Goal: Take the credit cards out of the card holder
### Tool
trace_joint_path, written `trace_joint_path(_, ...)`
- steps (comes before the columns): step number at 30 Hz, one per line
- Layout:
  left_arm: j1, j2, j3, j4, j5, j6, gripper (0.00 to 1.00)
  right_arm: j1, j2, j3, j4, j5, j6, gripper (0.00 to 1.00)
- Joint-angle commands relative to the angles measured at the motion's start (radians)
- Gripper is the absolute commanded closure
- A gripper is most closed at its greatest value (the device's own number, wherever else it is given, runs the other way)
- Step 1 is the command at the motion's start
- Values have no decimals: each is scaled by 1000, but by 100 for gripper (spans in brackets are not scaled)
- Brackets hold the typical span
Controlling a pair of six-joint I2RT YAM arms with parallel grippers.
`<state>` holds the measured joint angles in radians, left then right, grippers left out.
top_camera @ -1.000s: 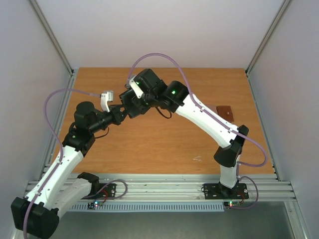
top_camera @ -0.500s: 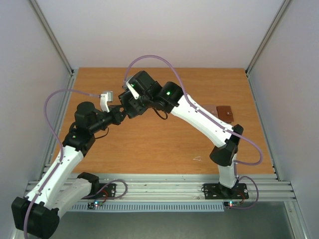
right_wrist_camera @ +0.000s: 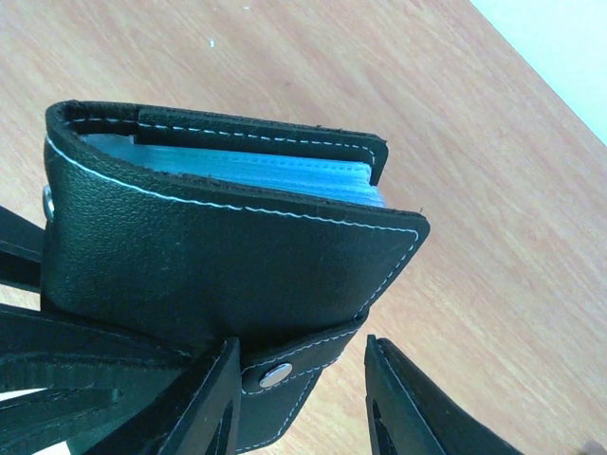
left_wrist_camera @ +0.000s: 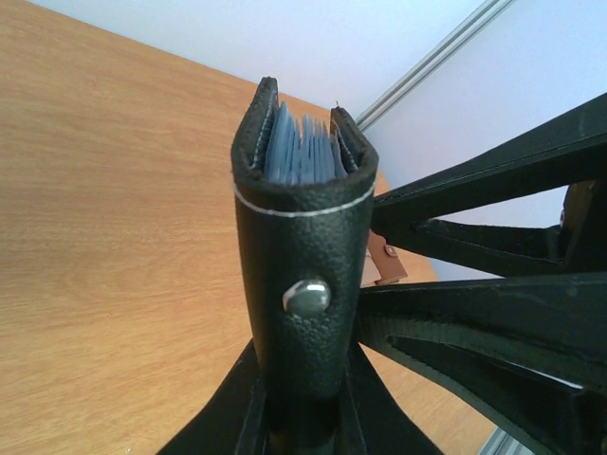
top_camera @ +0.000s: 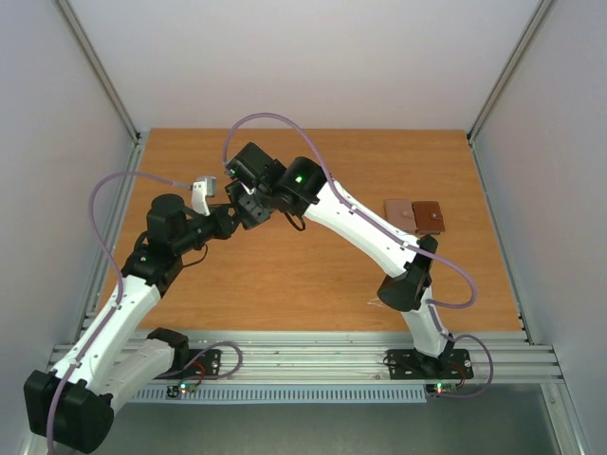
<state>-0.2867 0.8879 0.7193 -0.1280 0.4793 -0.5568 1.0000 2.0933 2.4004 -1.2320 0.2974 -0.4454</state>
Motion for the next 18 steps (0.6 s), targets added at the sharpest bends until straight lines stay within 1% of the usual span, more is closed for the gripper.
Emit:
trace_joint_path(1,-12,-46,39,195,46,19,100,-26,57,-1,-125,63,25,64)
trace_joint_path(2,-11,-46,39,198,42,20,100,-26,59,7,-129,27,32,64)
trace_joint_path(4,-11,-46,37,200,38,23,100,-26,67,21,-138,2,42,66)
trace_joint_path(8,-12,-46,37,202,46,26,100,-26,96,31,-159,59,45,72)
trace_joint_path(13,-11,-49,37,196,43,32,100,-26,114,45,-180,93,47,76)
trace_joint_path(18,-12,-49,37,195,39,32,100,-26,117,45,-193,126,47,88)
